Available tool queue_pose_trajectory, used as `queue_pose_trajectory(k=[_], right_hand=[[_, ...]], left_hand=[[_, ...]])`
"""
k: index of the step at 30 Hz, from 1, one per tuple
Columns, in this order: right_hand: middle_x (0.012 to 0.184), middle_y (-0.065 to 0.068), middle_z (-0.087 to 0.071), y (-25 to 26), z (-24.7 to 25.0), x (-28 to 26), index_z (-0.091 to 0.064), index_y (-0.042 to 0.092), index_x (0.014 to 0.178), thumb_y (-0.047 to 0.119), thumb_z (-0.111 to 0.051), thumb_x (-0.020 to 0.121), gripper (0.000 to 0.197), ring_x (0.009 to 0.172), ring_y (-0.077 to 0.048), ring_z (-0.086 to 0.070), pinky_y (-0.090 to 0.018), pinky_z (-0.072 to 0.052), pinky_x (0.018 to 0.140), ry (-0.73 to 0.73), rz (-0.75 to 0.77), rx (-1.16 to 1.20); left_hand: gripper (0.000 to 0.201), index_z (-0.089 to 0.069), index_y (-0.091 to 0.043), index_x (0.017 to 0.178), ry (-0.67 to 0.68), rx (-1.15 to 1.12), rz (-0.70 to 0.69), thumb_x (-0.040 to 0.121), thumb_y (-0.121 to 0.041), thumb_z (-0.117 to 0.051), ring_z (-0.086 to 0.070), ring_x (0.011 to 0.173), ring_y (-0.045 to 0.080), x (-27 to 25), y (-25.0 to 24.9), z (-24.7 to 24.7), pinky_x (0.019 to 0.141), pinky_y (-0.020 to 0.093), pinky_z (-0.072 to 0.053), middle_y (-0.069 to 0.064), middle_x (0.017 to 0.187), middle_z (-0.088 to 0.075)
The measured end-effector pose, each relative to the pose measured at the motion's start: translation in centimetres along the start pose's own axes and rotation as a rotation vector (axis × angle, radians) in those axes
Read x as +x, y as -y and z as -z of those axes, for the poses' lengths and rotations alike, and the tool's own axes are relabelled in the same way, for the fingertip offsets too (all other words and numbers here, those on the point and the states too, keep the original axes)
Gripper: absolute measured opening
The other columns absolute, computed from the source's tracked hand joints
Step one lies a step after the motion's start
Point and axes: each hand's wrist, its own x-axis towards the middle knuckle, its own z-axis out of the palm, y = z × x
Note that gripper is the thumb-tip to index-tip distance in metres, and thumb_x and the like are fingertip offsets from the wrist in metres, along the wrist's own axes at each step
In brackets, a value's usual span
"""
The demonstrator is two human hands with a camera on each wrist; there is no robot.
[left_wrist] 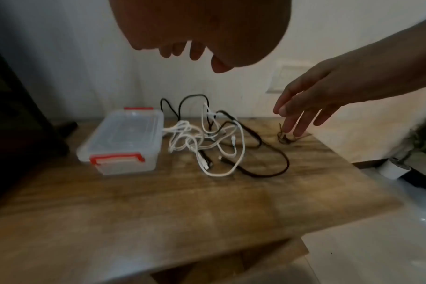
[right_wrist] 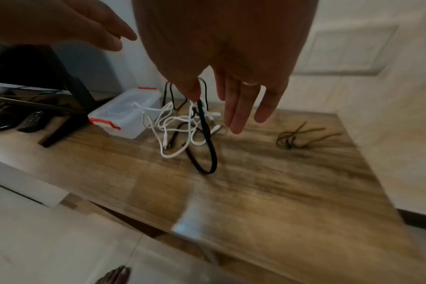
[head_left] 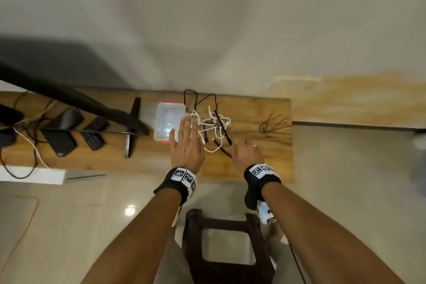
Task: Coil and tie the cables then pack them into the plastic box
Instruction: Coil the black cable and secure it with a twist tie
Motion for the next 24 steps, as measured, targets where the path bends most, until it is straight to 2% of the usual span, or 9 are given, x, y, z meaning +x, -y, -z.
queue_pose_trajectory(k=[2, 6, 9, 12, 14, 17, 20, 22, 24], right_hand=[[0.121, -0.014, -0.066, -0.9, -2.6, 2.0, -0.043, 0.014, 0.136, 0.035, -0.046, 0.1, 0.042, 0.111, -0.038, -0.062, -0.047, -0.04, 0.1, 0.015, -0.035, 0.047], [0.112, -0.012, -0.07, -1.8, -5.3, 4.2, -0.056, 0.014, 0.124, 0.032, -0.05, 0.099, 0.032, 0.102, -0.037, -0.066, -0.041, -0.05, 0.08, 0.02, -0.048, 0.072], [0.113, -0.012, -0.068, -1.9, -6.0, 5.0, -0.054, 0.013, 0.125, 0.033, -0.054, 0.097, 0.034, 0.1, -0.038, -0.065, -0.041, -0.051, 0.078, -0.119, -0.053, 0.121], [0.117, -0.013, -0.065, -1.7, -6.2, 5.6, -0.048, 0.011, 0.125, 0.035, -0.056, 0.096, 0.038, 0.1, -0.04, -0.064, -0.043, -0.05, 0.077, -0.252, -0.034, 0.184], [0.118, -0.011, -0.064, -1.7, -6.2, 6.7, -0.052, 0.014, 0.124, 0.033, -0.053, 0.097, 0.033, 0.1, -0.037, -0.064, -0.043, -0.052, 0.077, -0.285, 0.014, 0.245], [0.1, -0.003, -0.07, -1.7, -5.8, 8.4, -0.07, 0.02, 0.103, 0.03, -0.051, 0.097, 0.023, 0.09, -0.027, -0.067, -0.037, -0.055, 0.073, -0.285, 0.059, 0.316], [0.079, 0.005, -0.071, -1.5, -5.1, 8.7, -0.071, 0.024, 0.075, 0.031, -0.06, 0.096, 0.024, 0.075, -0.018, -0.065, -0.03, -0.05, 0.064, -0.266, 0.06, 0.37], [0.069, 0.008, -0.067, -1.0, -4.0, 8.6, -0.068, 0.024, 0.068, 0.032, -0.064, 0.095, 0.028, 0.067, -0.015, -0.061, -0.027, -0.044, 0.061, -0.27, 0.095, 0.383], [0.066, 0.004, -0.065, 0.0, -2.1, 8.3, -0.069, 0.018, 0.07, 0.03, -0.063, 0.096, 0.029, 0.063, -0.016, -0.058, -0.03, -0.045, 0.062, -0.32, 0.188, 0.362]], left_hand=[[0.053, -0.034, -0.018, 0.15, 0.017, -0.032, -0.023, 0.098, -0.02, -0.044, -0.024, 0.15, 0.021, 0.3, 0.6, -3.4, 0.12, 0.052, -0.015, 0.004, 0.163, -0.026], [0.057, -0.047, -0.017, 0.141, 0.017, -0.098, -0.185, 0.086, -0.009, -0.059, -0.042, 0.139, 0.023, 0.6, 0.5, -8.3, 0.107, 0.056, -0.032, 0.005, 0.154, -0.041], [0.056, -0.052, -0.017, 0.137, -0.023, -0.097, -0.212, 0.083, -0.009, -0.063, -0.05, 0.13, 0.022, 1.6, -0.4, -10.5, 0.102, 0.048, -0.029, 0.005, 0.147, -0.05], [0.045, -0.057, -0.016, 0.13, -0.097, -0.08, -0.224, 0.086, -0.021, -0.063, -0.058, 0.119, 0.021, 2.7, -1.4, -11.9, 0.098, 0.045, -0.026, 0.002, 0.132, -0.06], [0.046, -0.056, -0.016, 0.132, -0.132, -0.089, -0.227, 0.088, -0.026, -0.063, -0.061, 0.112, 0.021, 3.7, -1.8, -12.3, 0.099, 0.045, -0.025, 0.0, 0.122, -0.065], [0.047, -0.055, -0.022, 0.133, -0.147, -0.051, -0.223, 0.086, -0.025, -0.064, -0.061, 0.106, 0.022, 5.1, -1.7, -12.5, 0.101, 0.049, -0.03, -0.002, 0.111, -0.069], [0.041, -0.062, -0.023, 0.123, -0.147, -0.037, -0.234, 0.082, -0.018, -0.064, -0.06, 0.109, 0.023, 5.4, -1.3, -12.2, 0.102, 0.047, -0.025, -0.002, 0.106, -0.071], [0.041, -0.061, -0.023, 0.121, -0.152, -0.032, -0.209, 0.082, -0.012, -0.062, -0.059, 0.112, 0.023, 5.7, -1.1, -11.9, 0.103, 0.046, -0.021, -0.002, 0.108, -0.069], [0.045, -0.057, -0.022, 0.128, -0.161, -0.034, -0.182, 0.084, -0.01, -0.06, -0.056, 0.118, 0.024, 6.4, -1.1, -10.6, 0.107, 0.049, -0.023, 0.0, 0.115, -0.068]])
